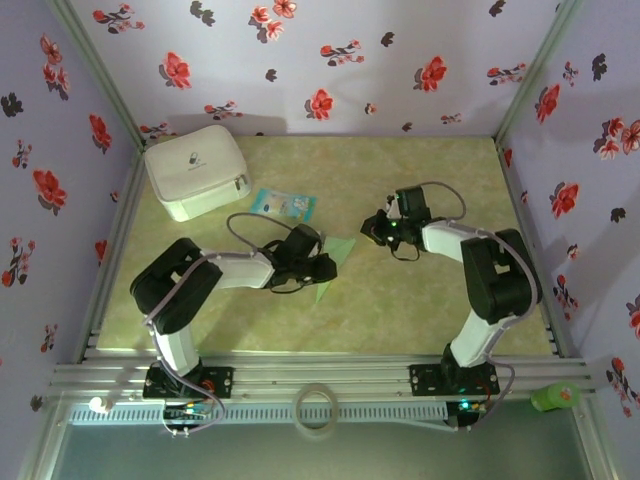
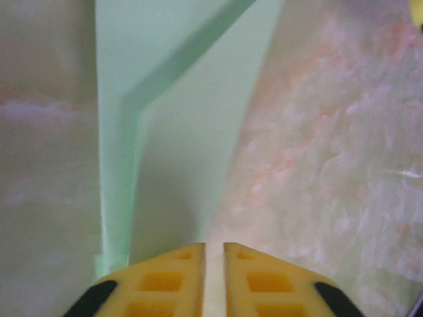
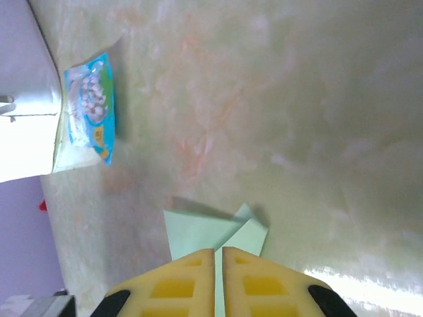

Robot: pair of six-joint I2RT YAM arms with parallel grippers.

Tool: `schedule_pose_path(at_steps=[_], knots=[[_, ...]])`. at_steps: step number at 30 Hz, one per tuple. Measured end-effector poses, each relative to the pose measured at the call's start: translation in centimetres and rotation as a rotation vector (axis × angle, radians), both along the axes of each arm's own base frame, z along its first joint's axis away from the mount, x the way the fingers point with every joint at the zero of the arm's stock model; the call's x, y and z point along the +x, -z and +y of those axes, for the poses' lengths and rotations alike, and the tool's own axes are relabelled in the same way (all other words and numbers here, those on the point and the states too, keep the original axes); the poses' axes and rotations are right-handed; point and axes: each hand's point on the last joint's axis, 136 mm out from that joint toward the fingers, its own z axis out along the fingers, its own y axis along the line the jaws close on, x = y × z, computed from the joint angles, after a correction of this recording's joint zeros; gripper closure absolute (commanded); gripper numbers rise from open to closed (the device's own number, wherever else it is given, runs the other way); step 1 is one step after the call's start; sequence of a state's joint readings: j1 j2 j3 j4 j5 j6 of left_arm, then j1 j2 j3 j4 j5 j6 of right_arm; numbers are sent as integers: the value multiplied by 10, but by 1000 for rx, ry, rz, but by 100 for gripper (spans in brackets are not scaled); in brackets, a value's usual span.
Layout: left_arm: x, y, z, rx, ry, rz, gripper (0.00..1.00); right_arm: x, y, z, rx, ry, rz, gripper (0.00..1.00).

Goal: Fold a paper plane with a square sheet of paper (pick it up from the middle)
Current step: Fold the wing for the fifth time at the center of the table, then move a paper plane to the center of the table.

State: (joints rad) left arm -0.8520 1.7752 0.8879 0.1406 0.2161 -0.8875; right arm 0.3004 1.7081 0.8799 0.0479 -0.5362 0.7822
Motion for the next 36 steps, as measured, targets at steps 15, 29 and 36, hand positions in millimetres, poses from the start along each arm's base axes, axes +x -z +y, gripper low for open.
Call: schedule_pose_path(at_steps=[15,29,36], knots=[[37,-20,49,10,-28,-12,75,-66,9,25,-29,-84,54,83],[17,15,37,-3,70,126,79,-69,15,30,-28,-86,76,81],[9,18,36,-1,111,153,78,-72,23,32,-35,-92,98,81]])
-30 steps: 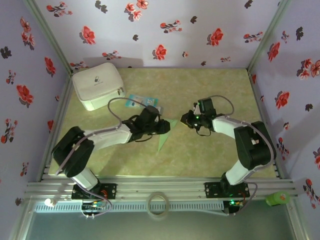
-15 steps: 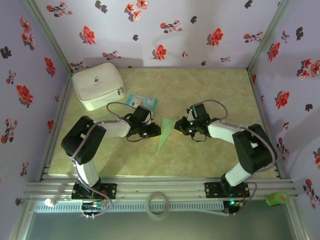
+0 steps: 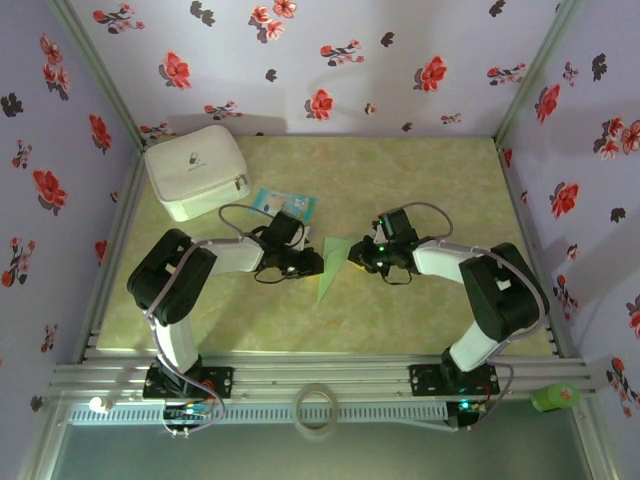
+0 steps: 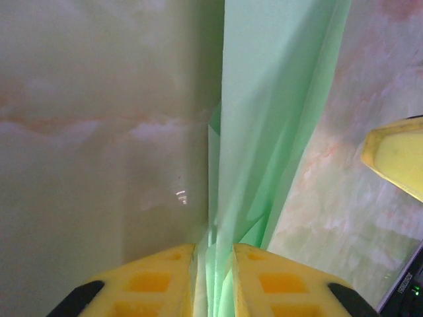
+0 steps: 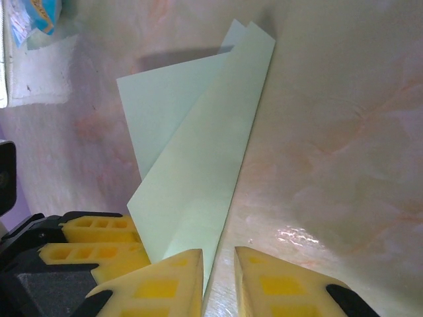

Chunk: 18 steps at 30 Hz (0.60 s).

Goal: Fold a paper plane with a square sheet of paper (pick it up from the middle)
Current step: Move a paper plane to the center of the table.

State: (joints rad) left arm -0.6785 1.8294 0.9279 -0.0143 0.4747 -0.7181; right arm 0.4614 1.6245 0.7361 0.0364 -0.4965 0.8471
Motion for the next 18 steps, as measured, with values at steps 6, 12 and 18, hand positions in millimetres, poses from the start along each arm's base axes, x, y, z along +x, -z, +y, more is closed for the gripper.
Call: schedule_pose_path(at_steps=[6,12,18], knots=[[-3,1,-3,-6,24,9,78,1,4,2,1,-3,1,80],[-3,1,-7,-22,38,21,78,-2,12,5,-2,-13,22,81],[-4,0,-11,-45,46,26,79,-4,17,5,-5,-18,33,82]])
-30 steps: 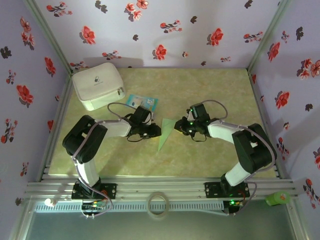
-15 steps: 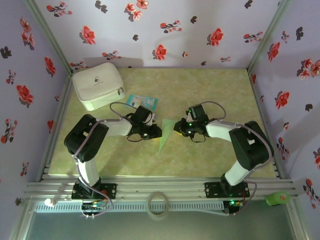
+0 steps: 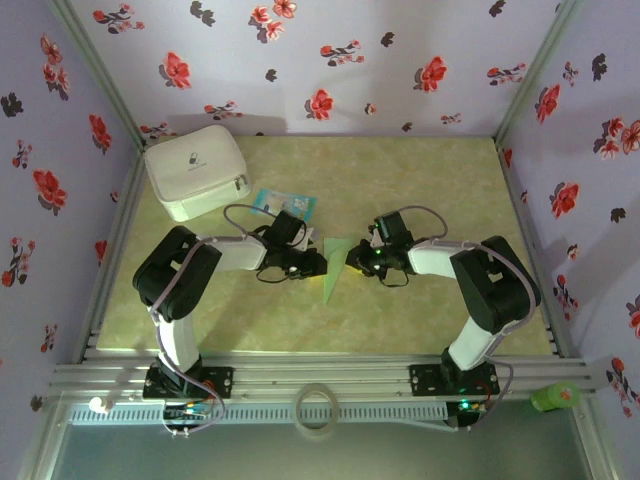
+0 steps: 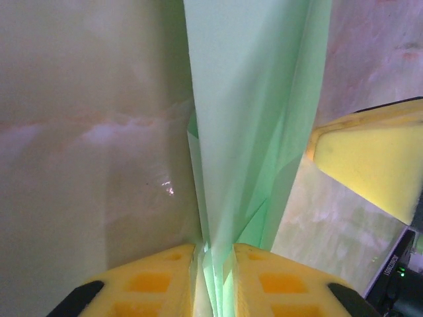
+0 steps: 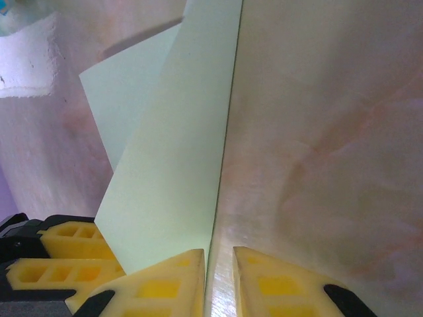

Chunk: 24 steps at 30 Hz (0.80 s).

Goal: Fold a paper plane with a square sheet of paper (pick it up from the middle)
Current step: Move a paper plane to the center of the table.

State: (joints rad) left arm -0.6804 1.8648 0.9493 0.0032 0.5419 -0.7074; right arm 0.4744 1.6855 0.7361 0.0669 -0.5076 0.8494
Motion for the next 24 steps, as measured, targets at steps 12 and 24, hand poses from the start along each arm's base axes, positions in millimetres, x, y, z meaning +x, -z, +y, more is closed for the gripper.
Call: schedule_pose_path(at_steps=[12,24], knots=[[4,-4,-10,-58,-11,-1,83,0,0,4,13,-12,-3,83],[2,-4,-12,-87,-20,15,100,2,-1,5,18,-12,-13,79]])
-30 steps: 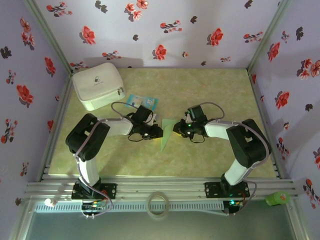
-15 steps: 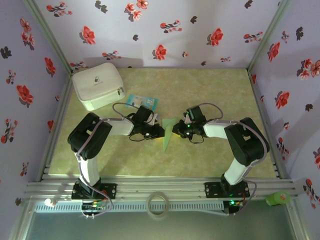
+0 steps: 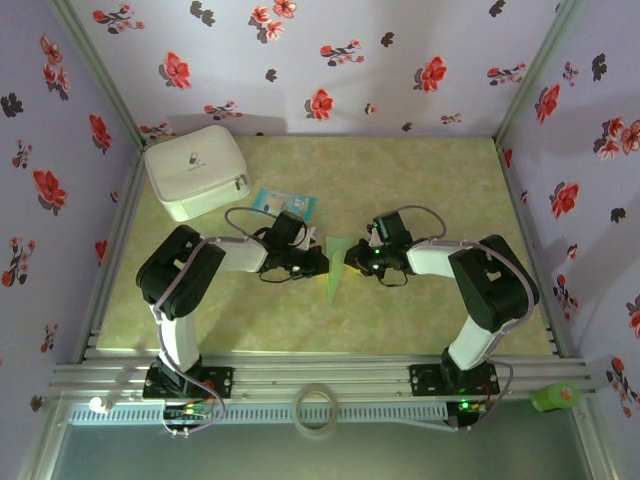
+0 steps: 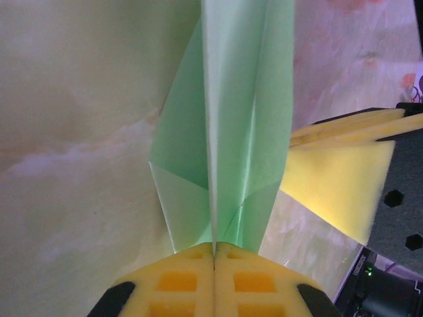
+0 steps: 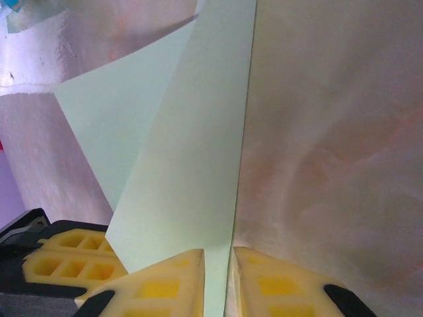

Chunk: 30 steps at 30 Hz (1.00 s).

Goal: Fold a paper plane with a square sheet of paper (pick it up from the middle)
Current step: Move a paper plane to the center of the table.

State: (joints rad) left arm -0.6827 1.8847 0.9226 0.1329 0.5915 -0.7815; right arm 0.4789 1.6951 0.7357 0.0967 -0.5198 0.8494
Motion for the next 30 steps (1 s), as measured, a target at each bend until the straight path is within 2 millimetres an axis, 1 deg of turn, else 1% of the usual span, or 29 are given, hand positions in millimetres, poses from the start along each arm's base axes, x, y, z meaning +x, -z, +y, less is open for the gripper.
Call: schedule_pose_path(at_steps=[3,7,9,13,16,20,23,27,30], knots=[[3,1,6,32,-31,-20,100,1,-5,0,4,2,-12,74],[8,-10,16,99,-78,-78,100,4,-26,2,31,14,-55,67],[11,-16,17,141,-85,-109,100,5,-34,5,55,11,-70,66],[16,-26,14,209,-77,-169,100,2,-41,16,76,-12,-72,65],[17,-28,15,235,-79,-182,100,4,-47,26,93,-26,-75,65],[15,-23,20,269,-82,-175,100,7,-48,31,102,-29,-67,64],[15,-23,21,275,-84,-176,100,11,-43,33,87,-23,-45,64],[14,-22,21,280,-85,-175,100,21,-35,39,81,-22,-21,63],[14,-22,21,280,-84,-175,100,22,-31,40,77,-14,-5,62]])
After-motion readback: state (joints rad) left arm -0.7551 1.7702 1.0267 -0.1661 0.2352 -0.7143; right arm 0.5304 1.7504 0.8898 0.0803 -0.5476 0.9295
